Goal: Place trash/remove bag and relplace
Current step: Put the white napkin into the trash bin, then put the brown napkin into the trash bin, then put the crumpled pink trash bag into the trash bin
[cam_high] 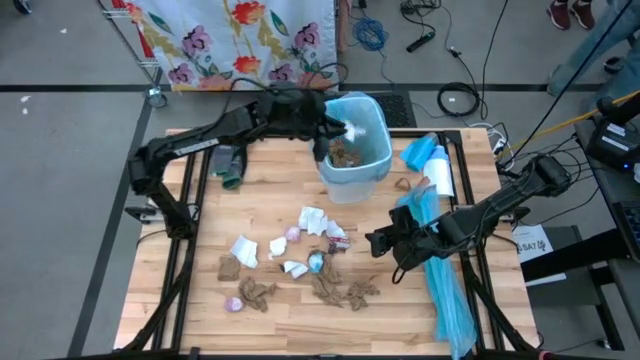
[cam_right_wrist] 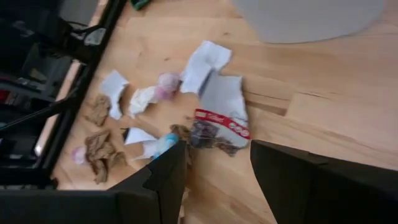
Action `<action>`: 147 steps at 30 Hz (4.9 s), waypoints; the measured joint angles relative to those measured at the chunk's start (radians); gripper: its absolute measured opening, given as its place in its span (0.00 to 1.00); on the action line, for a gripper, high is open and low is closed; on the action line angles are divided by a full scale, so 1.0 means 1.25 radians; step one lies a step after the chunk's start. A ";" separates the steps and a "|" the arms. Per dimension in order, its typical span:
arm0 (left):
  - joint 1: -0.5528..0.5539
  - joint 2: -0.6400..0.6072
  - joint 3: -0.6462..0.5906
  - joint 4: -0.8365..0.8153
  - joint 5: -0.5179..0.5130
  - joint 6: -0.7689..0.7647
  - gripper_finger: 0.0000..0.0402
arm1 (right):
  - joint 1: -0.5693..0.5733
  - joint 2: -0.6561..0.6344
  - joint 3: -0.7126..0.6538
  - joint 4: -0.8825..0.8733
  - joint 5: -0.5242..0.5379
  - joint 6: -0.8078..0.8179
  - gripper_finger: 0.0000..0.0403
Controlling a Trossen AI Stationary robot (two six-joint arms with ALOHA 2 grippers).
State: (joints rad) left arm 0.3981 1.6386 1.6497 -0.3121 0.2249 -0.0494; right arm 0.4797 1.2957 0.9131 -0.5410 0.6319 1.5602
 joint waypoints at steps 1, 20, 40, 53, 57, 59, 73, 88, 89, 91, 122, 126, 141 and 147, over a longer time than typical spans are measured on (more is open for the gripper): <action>0.002 0.009 0.000 0.003 0.000 -0.019 0.24 | 0.000 0.000 0.000 0.007 0.000 -0.011 0.42; -0.076 -0.200 -0.142 -0.216 0.021 -0.107 0.39 | -0.012 0.000 0.000 0.011 -0.086 -0.287 0.42; -0.437 -0.537 -0.748 0.002 -0.374 -0.609 0.39 | -0.088 0.184 0.000 0.244 -0.374 -0.467 0.42; -0.588 -0.557 -0.872 0.054 -0.462 -0.669 0.39 | -0.099 0.357 0.043 0.390 -0.385 -0.368 0.42; -0.588 -0.600 -0.881 0.045 -0.460 -0.647 0.39 | -0.106 0.415 0.094 0.394 -0.382 -0.363 0.42; -0.588 -0.618 -0.881 0.028 -0.454 -0.620 0.39 | -0.113 0.445 0.120 0.395 -0.382 -0.366 0.41; -0.588 -0.696 -0.881 -0.082 -0.435 -0.584 0.39 | -0.132 0.546 0.217 0.356 -0.400 -0.320 0.01; -0.588 -0.703 -0.880 -0.116 -0.434 -0.583 0.39 | -0.065 0.336 0.486 -0.191 -0.218 -0.364 0.00; -0.588 -0.697 -0.880 -0.116 -0.434 -0.583 0.39 | -0.064 0.324 0.507 -0.213 -0.197 -0.375 0.00; -0.588 -0.686 -0.880 -0.117 -0.422 -0.583 0.39 | -0.065 0.298 0.543 -0.244 -0.150 -0.401 0.00; -0.543 -0.684 -0.880 -0.118 -0.475 -0.595 0.39 | -0.529 0.208 0.639 -0.240 -0.089 -0.799 0.11; -0.515 -0.690 -0.880 -0.118 -0.473 -0.577 0.39 | -0.546 0.208 0.639 -0.242 -0.128 -0.798 0.21; -0.570 -0.663 -0.880 -0.118 -0.392 -0.710 0.39 | -0.414 0.167 0.639 -0.405 -0.236 -0.653 0.34; -0.588 -0.593 -0.880 -0.069 -0.392 -0.690 0.39 | -0.295 0.161 0.639 -0.489 -0.233 -0.536 0.34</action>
State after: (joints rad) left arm -0.3374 0.8973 0.5499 -0.3984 -0.2650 -0.9122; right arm 0.1111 1.4971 1.7119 -1.1517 0.3402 0.8898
